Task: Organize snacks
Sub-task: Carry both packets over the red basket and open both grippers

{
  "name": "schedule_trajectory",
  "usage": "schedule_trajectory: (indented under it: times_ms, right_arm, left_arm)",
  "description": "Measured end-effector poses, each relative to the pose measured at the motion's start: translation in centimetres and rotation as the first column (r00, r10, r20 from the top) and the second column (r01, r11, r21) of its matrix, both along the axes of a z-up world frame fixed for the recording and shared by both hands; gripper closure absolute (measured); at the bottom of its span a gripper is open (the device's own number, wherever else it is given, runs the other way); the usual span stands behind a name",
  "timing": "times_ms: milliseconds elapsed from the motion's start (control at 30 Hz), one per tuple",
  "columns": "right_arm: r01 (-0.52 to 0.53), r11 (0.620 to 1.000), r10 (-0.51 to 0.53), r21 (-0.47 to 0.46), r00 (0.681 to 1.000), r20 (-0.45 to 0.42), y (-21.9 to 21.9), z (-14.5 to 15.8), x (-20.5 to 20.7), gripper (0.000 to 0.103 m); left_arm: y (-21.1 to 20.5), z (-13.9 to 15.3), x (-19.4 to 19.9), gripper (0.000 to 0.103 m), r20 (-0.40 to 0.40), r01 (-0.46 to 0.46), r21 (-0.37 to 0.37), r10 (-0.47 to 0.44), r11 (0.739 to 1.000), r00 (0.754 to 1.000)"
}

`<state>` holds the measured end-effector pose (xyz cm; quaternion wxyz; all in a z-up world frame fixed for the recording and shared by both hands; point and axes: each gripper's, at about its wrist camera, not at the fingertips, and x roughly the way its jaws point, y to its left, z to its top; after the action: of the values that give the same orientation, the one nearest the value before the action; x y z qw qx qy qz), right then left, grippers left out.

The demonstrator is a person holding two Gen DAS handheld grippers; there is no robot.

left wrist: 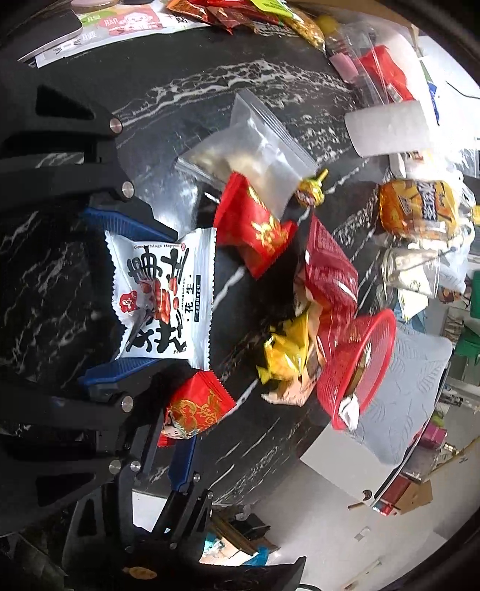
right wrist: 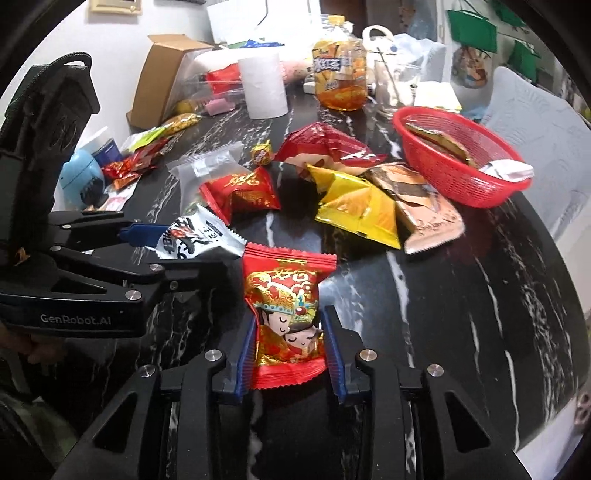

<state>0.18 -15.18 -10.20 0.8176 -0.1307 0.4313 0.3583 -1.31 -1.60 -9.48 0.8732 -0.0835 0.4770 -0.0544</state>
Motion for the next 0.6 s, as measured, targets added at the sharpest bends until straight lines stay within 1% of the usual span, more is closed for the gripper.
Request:
schedule_trajectory:
  times_ms: [367, 600]
  right_arm:
    - [0.085, 0.996, -0.086, 0.036, 0.996, 0.019, -2.9, 1.4, -0.4, 0.07]
    - [0.139, 0.988, -0.141, 0.062, 0.99, 0.029, -4.7, 2.4, -0.3, 0.07]
  left_arm:
    - [-3.0, 1.3, 1.2, 0.048, 0.033, 0.084, -0.021, -0.083, 0.996, 0.996]
    - [-4.5, 2.8, 2.2, 0.048, 0.074, 0.128, 0.006, -0.128, 0.992, 0.989]
